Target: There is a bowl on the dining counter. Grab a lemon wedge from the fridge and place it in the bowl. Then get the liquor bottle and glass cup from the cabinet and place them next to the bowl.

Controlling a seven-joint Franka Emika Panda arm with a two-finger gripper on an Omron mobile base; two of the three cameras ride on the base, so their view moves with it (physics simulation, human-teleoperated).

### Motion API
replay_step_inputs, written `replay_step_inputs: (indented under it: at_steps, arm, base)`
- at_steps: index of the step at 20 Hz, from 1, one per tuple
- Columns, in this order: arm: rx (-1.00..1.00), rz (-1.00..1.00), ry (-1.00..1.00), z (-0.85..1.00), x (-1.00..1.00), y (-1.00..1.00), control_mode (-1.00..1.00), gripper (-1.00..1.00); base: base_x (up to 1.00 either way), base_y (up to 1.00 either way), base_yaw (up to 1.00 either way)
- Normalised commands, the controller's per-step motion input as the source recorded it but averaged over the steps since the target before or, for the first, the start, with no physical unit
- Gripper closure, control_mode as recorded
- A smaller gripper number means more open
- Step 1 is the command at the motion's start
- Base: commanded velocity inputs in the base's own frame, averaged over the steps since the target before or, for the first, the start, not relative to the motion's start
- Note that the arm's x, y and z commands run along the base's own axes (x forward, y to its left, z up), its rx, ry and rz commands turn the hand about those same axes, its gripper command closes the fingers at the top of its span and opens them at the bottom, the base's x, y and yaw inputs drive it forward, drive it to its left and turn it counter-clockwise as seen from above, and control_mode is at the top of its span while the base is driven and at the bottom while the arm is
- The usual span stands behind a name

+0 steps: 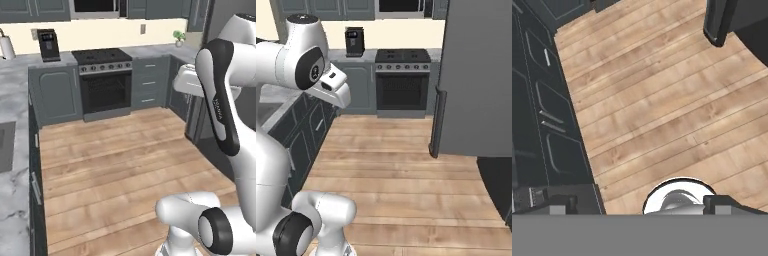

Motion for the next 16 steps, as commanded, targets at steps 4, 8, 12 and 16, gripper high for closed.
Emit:
replay_step_inputs:
  at_steps: [4, 8, 12, 16]
  arm:
    - [0.00, 0.00, 0.00, 0.00, 0.00, 0.00, 1.00, -1.00]
    - [0.00, 0.00, 0.00, 0.00, 0.00, 0.00, 1.00, -1.00]
    - [0.00, 0.00, 0.00, 0.00, 0.00, 0.00, 1.00, -1.00]
    - [0.00, 0.00, 0.00, 0.00, 0.00, 0.00, 1.00, -1.00]
  base:
    - [1.00, 0.00, -0.04]
    - [1.00, 0.00, -0.11]
    - [1.00, 0.00, -0.20]
    - [1.00, 0.00, -0.28]
